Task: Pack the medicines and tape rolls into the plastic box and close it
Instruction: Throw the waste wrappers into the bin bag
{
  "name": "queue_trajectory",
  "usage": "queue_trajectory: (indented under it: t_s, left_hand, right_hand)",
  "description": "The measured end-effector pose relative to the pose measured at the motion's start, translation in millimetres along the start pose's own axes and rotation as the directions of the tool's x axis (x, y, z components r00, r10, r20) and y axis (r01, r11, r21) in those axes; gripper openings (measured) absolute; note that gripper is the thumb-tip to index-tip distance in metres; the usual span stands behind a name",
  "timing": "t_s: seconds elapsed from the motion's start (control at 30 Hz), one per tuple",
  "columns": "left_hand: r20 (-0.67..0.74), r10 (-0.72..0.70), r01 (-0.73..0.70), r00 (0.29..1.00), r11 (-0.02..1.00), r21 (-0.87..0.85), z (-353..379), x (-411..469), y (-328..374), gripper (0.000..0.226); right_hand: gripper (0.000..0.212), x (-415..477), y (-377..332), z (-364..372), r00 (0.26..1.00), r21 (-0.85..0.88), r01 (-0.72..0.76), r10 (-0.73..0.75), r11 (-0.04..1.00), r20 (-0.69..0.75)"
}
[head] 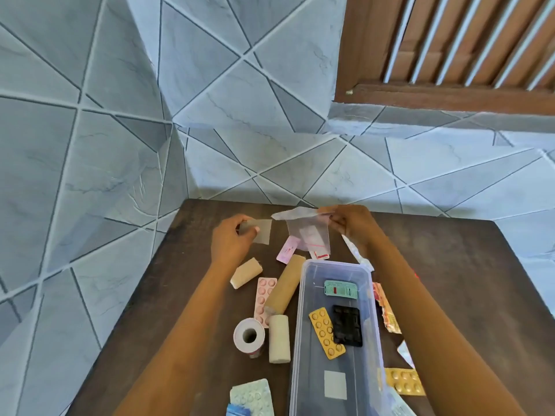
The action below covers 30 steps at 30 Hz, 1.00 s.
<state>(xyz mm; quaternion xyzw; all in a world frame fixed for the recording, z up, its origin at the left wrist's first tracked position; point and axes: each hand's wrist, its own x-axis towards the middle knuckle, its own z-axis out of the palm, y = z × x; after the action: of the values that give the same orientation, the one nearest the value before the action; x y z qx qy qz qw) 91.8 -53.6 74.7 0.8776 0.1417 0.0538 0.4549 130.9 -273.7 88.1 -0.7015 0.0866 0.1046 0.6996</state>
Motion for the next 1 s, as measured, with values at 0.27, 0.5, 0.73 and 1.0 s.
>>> queue_trajectory:
  t_s: [0.27, 0.5, 0.73, 1.0]
  left_hand:
    - [0.103, 0.115, -0.105, 0.988, 0.990, -0.099, 23, -44, 58, 0.029]
    - [0.308, 0.283, -0.224, 0.908, 0.951, -0.213, 93, -105, 118, 0.008]
    - [0.412, 0.397, -0.298, 0.820, 0.911, -0.284, 207, -209, 185, 0.011]
    - [0.573, 0.418, -0.209, 0.705, 0.894, -0.396, 341, -354, 261, 0.020]
  right_hand:
    - [0.015, -73, 1, -51, 0.950, -0.020, 0.132, -0.132, 0.991, -0.283]
    - [0.030, -144, 19, -137, 0.892, -0.070, 0.154, -0.169, 0.986, -0.420]
    - [0.023, -232, 60, -285, 0.784, -0.014, 0.142, -0.121, 0.990, -0.609]
    - [0.020, -338, 102, -444, 0.769, 0.037, 0.142, -0.086, 0.989, -0.633]
